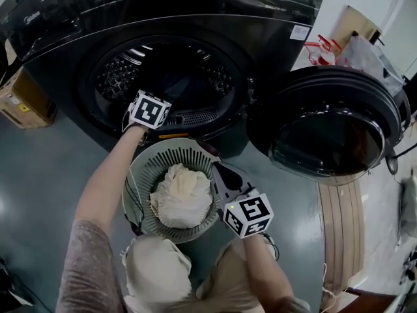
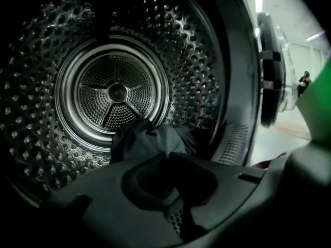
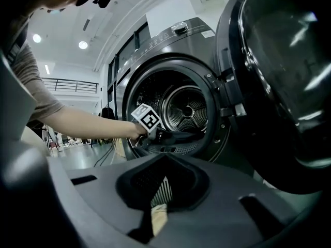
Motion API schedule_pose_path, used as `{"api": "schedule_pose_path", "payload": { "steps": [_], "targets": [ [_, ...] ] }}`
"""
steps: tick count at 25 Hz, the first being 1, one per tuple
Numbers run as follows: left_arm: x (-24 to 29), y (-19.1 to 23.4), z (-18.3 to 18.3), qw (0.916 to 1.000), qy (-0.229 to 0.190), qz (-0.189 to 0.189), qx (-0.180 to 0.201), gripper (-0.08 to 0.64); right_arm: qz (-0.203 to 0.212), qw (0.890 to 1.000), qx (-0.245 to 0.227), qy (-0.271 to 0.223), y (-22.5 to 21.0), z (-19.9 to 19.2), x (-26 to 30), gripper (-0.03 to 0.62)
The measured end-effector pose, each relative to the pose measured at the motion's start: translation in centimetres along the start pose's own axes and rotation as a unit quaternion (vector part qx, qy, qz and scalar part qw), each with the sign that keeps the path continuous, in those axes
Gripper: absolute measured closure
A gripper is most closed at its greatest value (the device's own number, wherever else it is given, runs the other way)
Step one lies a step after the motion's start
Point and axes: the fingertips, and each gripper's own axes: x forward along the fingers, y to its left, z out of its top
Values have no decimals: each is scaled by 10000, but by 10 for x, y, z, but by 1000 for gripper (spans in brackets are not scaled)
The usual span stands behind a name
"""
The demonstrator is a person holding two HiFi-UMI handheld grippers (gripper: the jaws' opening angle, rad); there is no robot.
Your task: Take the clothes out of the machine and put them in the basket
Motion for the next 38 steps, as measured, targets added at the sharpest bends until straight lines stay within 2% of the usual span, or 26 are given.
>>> {"api": "schedule_pose_path", "payload": {
  "steps": [8, 16, 27, 30, 35, 38],
  "targets": [
    [-87, -56, -3, 9978, -141, -637, -144, 534, 12, 10000, 62, -16, -6, -4, 3, 595],
    [-164, -104, -11, 9946, -164, -1022, 39, 534, -237, 9994, 221, -106, -29, -4, -2, 595],
    [-238, -167, -11, 9878, -68, -1541, 231, 535, -68, 9998, 141, -123, -30, -4, -8, 595],
    [-250, -179, -16, 9848, -42, -1732, 136, 535, -25, 9997, 207, -157, -28, -2, -7, 595],
    [-250, -186, -25, 9851, -8, -1714, 137, 534, 75, 9997, 187, -165, -20, -2, -7, 595],
    [-244, -179, -27, 9890, -57, -1463, 208, 510, 101, 9996, 206, -168, -22, -2, -7, 595]
  ]
}}
